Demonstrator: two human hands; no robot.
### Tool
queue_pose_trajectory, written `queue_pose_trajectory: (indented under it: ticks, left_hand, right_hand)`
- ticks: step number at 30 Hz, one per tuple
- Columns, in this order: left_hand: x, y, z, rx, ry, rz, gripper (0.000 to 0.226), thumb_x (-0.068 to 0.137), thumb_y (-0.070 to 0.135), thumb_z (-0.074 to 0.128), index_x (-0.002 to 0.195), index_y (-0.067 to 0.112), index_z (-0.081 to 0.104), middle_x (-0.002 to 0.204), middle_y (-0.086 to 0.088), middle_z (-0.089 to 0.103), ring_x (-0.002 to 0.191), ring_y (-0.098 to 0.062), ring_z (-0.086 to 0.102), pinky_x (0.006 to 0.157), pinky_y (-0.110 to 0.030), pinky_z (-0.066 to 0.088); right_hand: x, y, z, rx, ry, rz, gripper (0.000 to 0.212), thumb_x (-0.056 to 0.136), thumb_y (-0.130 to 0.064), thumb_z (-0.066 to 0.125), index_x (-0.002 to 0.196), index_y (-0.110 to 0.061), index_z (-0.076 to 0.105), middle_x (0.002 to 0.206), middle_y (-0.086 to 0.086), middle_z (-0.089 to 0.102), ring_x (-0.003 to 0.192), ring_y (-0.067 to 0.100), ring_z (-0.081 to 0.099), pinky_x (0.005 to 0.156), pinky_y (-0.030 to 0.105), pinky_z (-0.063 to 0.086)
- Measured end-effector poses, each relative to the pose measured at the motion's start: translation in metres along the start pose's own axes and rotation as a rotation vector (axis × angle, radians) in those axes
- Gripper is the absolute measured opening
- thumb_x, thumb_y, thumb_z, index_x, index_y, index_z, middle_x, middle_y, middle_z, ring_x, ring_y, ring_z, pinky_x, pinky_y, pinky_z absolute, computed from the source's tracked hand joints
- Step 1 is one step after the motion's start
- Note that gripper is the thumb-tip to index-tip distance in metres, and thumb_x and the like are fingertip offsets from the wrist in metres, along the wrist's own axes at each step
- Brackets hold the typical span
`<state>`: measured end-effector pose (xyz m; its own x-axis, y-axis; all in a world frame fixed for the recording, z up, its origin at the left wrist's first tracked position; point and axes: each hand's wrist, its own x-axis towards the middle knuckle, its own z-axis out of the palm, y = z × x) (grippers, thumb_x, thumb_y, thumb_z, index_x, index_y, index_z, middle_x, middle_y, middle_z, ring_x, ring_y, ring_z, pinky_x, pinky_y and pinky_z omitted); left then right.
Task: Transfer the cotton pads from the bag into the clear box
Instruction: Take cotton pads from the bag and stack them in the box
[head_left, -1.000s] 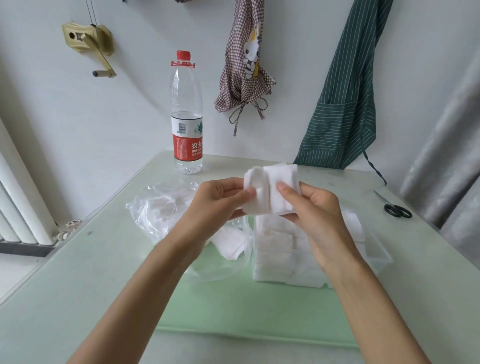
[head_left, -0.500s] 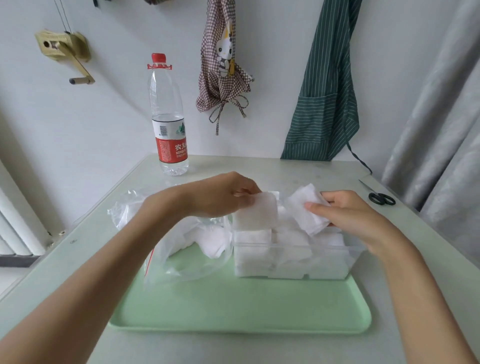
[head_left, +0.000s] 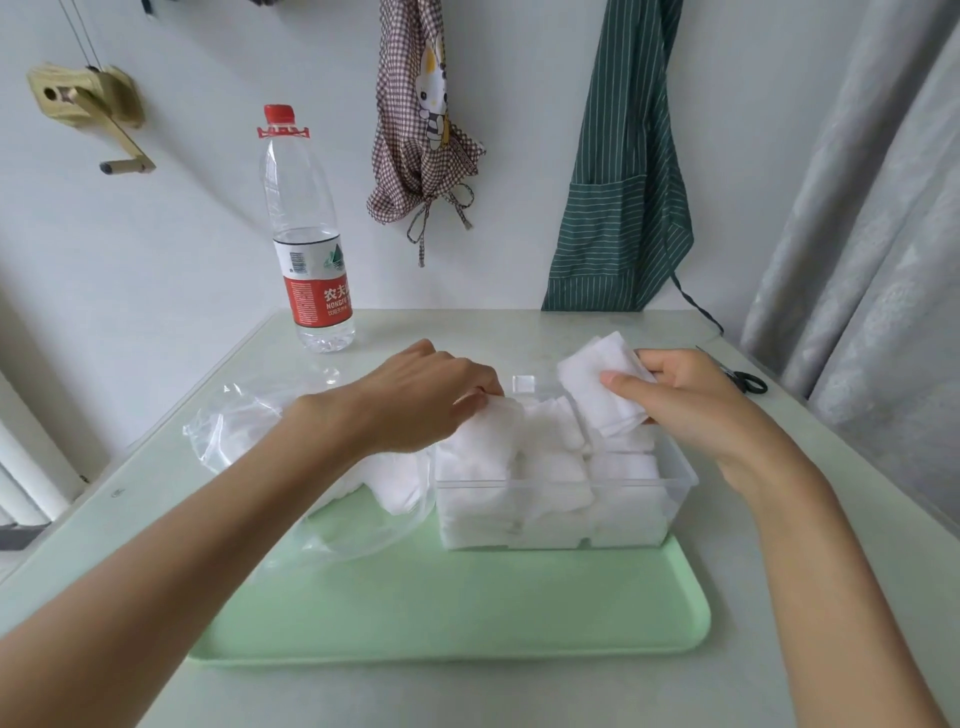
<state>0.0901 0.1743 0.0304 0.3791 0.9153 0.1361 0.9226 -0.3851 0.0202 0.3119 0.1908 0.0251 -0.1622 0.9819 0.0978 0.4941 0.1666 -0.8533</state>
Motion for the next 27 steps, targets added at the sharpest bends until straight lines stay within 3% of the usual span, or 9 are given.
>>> queue_pose_trajectory:
  ticks: [3,6,10,15,17,20,22,25,27]
  left_hand:
    - [-0.005,-0.001,-0.002,-0.161,-0.082,-0.035,0.025,0.100,0.026,0.041,0.119,0.029,0.056,0.114,0.012,0.064,0.106,-0.013,0.057,0.084,-0.023,0.033]
    - [-0.008,-0.004,-0.004,-0.347,-0.192,-0.050,0.021,0.098,0.025,0.046,0.116,0.033,0.054,0.108,0.012,0.063,0.105,-0.013,0.057,0.092,-0.032,0.044]
    - [-0.007,-0.004,0.002,-0.486,-0.261,-0.066,0.019,0.098,0.022,0.047,0.114,0.028,0.054,0.107,0.004,0.065,0.101,-0.019,0.059,0.093,-0.035,0.047]
    - [-0.005,-0.011,0.009,-0.411,-0.297,-0.102,0.016,0.097,0.025,0.049,0.110,0.030,0.056,0.109,0.006,0.064,0.102,-0.014,0.059,0.093,-0.033,0.046]
    - [-0.006,-0.012,0.012,-0.271,-0.272,-0.078,0.017,0.094,0.031,0.053,0.110,0.035,0.057,0.105,0.017,0.063,0.097,0.000,0.056,0.084,-0.020,0.043]
    - [-0.008,-0.010,0.007,-0.089,-0.086,-0.004,0.021,0.087,0.039,0.063,0.107,0.041,0.059,0.082,0.033,0.046,0.078,0.014,0.043,0.068,-0.002,0.029]
    - [-0.008,-0.010,0.003,-0.041,-0.006,0.046,0.026,0.082,0.042,0.067,0.106,0.042,0.060,0.079,0.033,0.041,0.080,0.008,0.044,0.068,-0.001,0.026]
    - [-0.009,-0.007,0.001,-0.028,-0.120,0.075,0.025,0.081,0.046,0.067,0.105,0.044,0.063,0.083,0.030,0.053,0.083,0.003,0.048,0.068,-0.001,0.028]
    - [-0.010,-0.007,0.003,-0.021,-0.184,0.081,0.025,0.081,0.044,0.067,0.106,0.046,0.064,0.092,0.020,0.064,0.087,0.000,0.053,0.068,-0.006,0.032]
  right_hand:
    - [0.000,-0.002,-0.003,-0.006,0.023,-0.039,0.038,0.089,-0.027,0.059,0.103,0.008,0.058,0.111,0.035,0.051,0.073,0.021,0.050,0.080,0.043,0.048]
    - [0.001,-0.002,-0.004,-0.013,0.041,-0.039,0.041,0.088,-0.028,0.059,0.105,0.010,0.056,0.113,0.035,0.050,0.089,0.051,0.055,0.094,0.059,0.042]
    - [0.000,-0.002,-0.001,0.001,0.024,-0.050,0.036,0.089,-0.025,0.059,0.102,0.008,0.059,0.112,0.035,0.052,0.071,0.028,0.052,0.093,0.058,0.040]
    - [0.004,0.002,-0.001,0.014,0.031,-0.067,0.029,0.089,-0.026,0.059,0.098,0.001,0.065,0.110,0.032,0.055,0.073,0.032,0.057,0.089,0.050,0.048]
    - [0.007,0.005,-0.001,0.006,0.042,-0.065,0.033,0.089,-0.026,0.059,0.100,0.004,0.063,0.111,0.033,0.054,0.076,0.037,0.058,0.088,0.052,0.047]
    - [0.010,0.009,0.000,-0.002,0.045,-0.078,0.039,0.088,-0.028,0.059,0.102,0.008,0.058,0.108,0.035,0.052,0.074,0.016,0.046,0.071,0.033,0.040]
    - [0.012,0.010,0.001,0.001,0.042,-0.075,0.043,0.088,-0.028,0.059,0.104,0.011,0.054,0.103,0.037,0.053,0.075,0.014,0.043,0.071,0.030,0.032]
    - [0.013,0.011,0.002,0.010,0.030,-0.062,0.043,0.088,-0.028,0.059,0.104,0.012,0.054,0.074,0.021,0.051,0.073,0.015,0.041,0.071,0.029,0.030]
    - [0.014,0.012,0.002,0.000,0.020,-0.055,0.041,0.088,-0.027,0.059,0.102,0.012,0.055,0.072,0.012,0.044,0.072,0.015,0.040,0.070,0.029,0.030]
